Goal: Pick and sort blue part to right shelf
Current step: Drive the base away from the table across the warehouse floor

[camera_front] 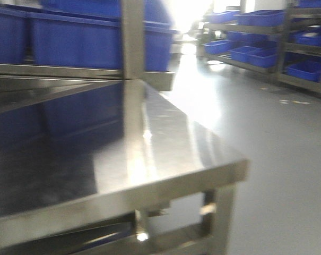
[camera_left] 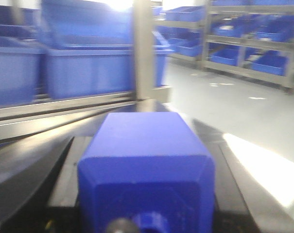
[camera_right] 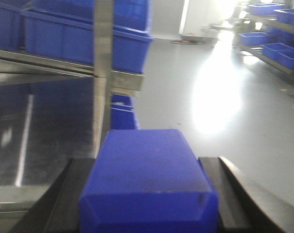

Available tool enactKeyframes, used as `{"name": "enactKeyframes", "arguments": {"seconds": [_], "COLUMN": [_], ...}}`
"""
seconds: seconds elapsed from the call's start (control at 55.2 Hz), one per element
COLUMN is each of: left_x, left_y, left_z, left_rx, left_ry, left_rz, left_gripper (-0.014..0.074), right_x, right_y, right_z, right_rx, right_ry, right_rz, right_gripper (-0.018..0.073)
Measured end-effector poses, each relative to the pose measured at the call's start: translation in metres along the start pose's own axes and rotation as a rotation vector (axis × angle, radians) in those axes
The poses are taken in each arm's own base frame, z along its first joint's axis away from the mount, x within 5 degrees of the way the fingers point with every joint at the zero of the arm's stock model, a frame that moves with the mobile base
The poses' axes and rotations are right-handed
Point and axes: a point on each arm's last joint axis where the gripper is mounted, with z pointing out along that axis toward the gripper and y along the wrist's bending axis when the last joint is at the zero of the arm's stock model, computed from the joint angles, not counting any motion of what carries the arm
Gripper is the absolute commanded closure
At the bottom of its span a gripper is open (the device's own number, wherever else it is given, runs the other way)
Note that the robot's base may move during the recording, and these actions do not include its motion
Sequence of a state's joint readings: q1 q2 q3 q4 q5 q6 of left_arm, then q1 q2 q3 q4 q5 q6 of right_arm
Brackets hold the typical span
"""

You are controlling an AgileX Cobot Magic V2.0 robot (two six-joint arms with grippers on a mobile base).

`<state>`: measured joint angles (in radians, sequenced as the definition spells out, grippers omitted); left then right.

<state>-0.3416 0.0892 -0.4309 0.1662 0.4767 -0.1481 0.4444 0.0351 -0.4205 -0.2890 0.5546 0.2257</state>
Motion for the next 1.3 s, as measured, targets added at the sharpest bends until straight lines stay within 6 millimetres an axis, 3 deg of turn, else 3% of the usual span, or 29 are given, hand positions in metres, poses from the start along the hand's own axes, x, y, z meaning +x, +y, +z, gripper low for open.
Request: {"name": "enactKeyframes", "arguments": {"seconds": [1.304], "left_x": [0.0000], "left_y": [0.0000], "left_z": [0.0000], "left_rx": [0.000], "left_ry": [0.000], "left_rz": [0.000], "left_gripper": [0.0296], "right_x": [0.0000], "right_y": [-0.0001], "right_z": [0.0000], "right_rx": [0.001], "right_ry": [0.000], "right_rz": [-0.001], "right_gripper": [0.0404]}}
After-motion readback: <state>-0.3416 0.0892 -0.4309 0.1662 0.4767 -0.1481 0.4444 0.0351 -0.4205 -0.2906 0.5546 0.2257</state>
